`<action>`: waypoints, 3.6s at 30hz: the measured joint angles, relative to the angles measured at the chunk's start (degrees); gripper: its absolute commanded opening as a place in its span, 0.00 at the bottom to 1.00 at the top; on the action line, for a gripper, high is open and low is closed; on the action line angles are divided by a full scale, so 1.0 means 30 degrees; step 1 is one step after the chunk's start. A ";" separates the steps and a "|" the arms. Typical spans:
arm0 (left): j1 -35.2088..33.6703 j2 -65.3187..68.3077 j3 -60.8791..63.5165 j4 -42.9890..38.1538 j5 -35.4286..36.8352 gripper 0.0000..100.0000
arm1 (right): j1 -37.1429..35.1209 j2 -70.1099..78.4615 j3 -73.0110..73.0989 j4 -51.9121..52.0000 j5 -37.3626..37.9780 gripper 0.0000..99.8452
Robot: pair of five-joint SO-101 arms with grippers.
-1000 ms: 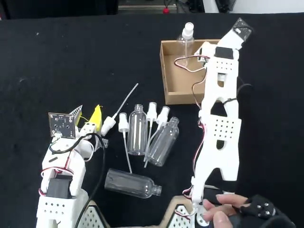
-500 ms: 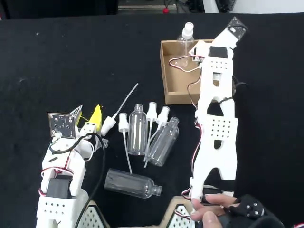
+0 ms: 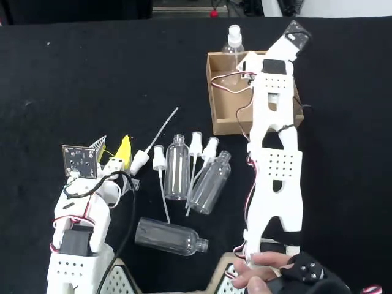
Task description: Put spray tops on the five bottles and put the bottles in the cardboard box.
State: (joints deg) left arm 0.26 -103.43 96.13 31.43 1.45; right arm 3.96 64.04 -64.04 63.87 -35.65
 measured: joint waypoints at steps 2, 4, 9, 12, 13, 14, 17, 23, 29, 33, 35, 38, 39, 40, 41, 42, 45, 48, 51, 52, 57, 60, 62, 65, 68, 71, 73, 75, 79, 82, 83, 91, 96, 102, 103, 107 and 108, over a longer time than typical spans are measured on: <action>0.0000 0.0000 0.0000 0.0000 0.0000 0.16 | 0.0000 0.0000 0.0000 0.0000 0.0000 0.01; 0.0000 0.0000 0.0000 0.0000 0.0000 0.16 | 0.0000 0.0000 0.0000 0.0000 0.0000 0.01; 0.0000 0.0000 0.0000 0.0000 0.0000 0.16 | 0.0000 0.0000 0.0000 0.0000 0.0000 0.01; 0.0000 0.0000 0.0000 0.0000 0.0000 0.16 | 0.0000 0.0000 0.0000 0.0000 0.0000 0.01; 0.0000 0.0000 0.0000 0.0000 0.0000 0.16 | 0.0000 0.0000 0.0000 0.0000 0.0000 0.01; 0.0000 0.0000 0.0000 0.0000 0.0000 0.16 | 0.0000 0.0000 0.0000 0.0029 0.0000 0.01; 0.0000 0.0000 0.0000 0.0000 0.0000 0.16 | 0.0000 0.0000 0.0000 0.0088 0.0000 0.01; 0.0000 0.0000 0.0000 0.0000 0.0000 0.16 | 0.0000 0.0000 0.0000 0.0264 -0.0557 0.01; 0.0000 0.0000 0.0000 0.0000 0.0000 0.16 | 0.0000 0.0000 0.0000 0.0264 -0.0879 0.01; 0.0000 0.0000 0.0000 0.0000 0.0000 0.16 | 0.0000 0.0000 0.0000 0.0264 -0.0879 0.01; 0.0000 0.0000 0.0000 0.0000 0.0000 0.16 | 0.0000 0.0000 0.0000 0.0264 -0.0879 0.01; 0.0000 0.0000 0.0000 0.0000 0.0000 0.16 | -0.0059 0.0000 0.0000 0.0264 -0.0879 0.01; 0.0000 0.0000 0.0000 0.0000 0.0000 0.16 | -0.0088 0.0000 0.0000 0.0264 -0.0879 0.01; 0.0000 0.0000 0.0000 0.0000 0.0000 0.16 | -0.0117 0.0000 0.0000 0.0264 -0.0879 0.01; 0.0000 0.0000 0.0000 0.0000 0.0000 0.16 | -0.0117 0.0000 0.0000 0.0264 -0.0879 0.01; 0.0000 0.0000 0.0000 0.0000 0.0000 0.16 | -0.0117 0.0000 0.0000 0.0264 -0.0879 0.01; 0.0000 0.0000 0.0000 0.0000 0.0000 0.16 | -0.0117 0.0000 0.0000 0.0498 -0.0879 0.01; 0.0000 0.0000 0.0000 0.0000 0.0000 0.16 | -0.0117 0.0000 0.0000 0.0733 -0.0879 0.01; 0.0000 0.0000 0.0000 0.0000 0.0000 0.16 | -0.0117 0.0000 0.0000 0.0733 -0.0879 0.01; 0.0000 0.0000 0.0000 0.0000 0.0000 0.16 | -0.0117 0.0000 0.0000 0.0762 -0.0879 0.01; 0.0000 0.0000 0.0000 0.0000 0.0000 0.16 | -0.0147 0.0000 0.0000 0.0791 -0.0879 0.01; 0.0000 0.0000 0.0000 0.0000 0.0000 0.16 | -0.0293 0.0000 0.0000 0.0791 -0.0879 0.01; 0.0000 0.0000 0.0000 0.0000 0.0000 0.16 | -0.0440 0.0000 0.0000 0.0791 -0.0879 0.01; 0.0000 0.0000 0.0000 0.0000 0.0000 0.16 | -0.0674 0.0000 0.0000 0.0791 -0.0879 0.01; 0.0000 0.0000 0.0000 0.0000 0.0000 0.16 | -0.0733 0.0000 0.0000 0.0791 -0.0879 0.01; 0.0000 0.0000 0.0000 0.0000 0.0000 0.16 | -0.0733 0.0000 0.0000 0.0791 -0.0879 0.01; 0.0000 0.0000 0.0000 0.0000 0.0000 0.16 | -0.0733 0.0000 0.0000 0.0791 -0.0879 0.01; 0.0000 0.0000 0.0000 0.0000 0.0000 0.16 | -0.0733 0.0000 0.0000 0.0791 -0.0879 0.01; 0.0000 0.0000 0.0000 0.0000 0.0000 0.16 | -0.0733 0.0000 0.0000 0.0791 -0.0879 0.01; 0.0000 0.0000 0.0000 0.0000 0.0000 0.16 | -0.0703 0.0000 0.0000 0.1114 -0.0879 0.01; 0.0000 0.0000 0.0000 0.0000 0.0000 0.16 | -0.0703 0.0000 0.0000 0.1319 -0.0879 0.01; 0.0000 0.0000 0.0000 0.0000 0.0000 0.16 | -0.0205 0.0029 -0.2608 0.4484 -0.0879 0.01; 0.0000 0.0000 0.0000 0.0000 0.0000 0.16 | 0.0586 0.0029 -0.7092 0.8410 -0.0176 0.02; 0.0000 0.0000 0.0000 0.0000 0.0000 0.16 | 0.0821 -0.0088 -0.9319 1.1810 0.3516 0.02; 0.0000 0.0000 0.0000 0.0000 0.0000 0.16 | 0.0879 -0.0088 -0.9260 1.1839 0.4044 0.02; 0.0000 0.0000 0.0000 0.0000 0.0000 0.16 | 0.1348 -0.0527 -0.7912 1.1868 0.5304 0.02; 0.0000 0.0000 0.0000 0.0000 0.0000 0.16 | 0.1524 -0.0938 -0.7267 1.1868 0.5392 0.02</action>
State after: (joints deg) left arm 0.26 -103.43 96.13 31.43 1.45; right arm 8.53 61.23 -85.85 99.47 -19.47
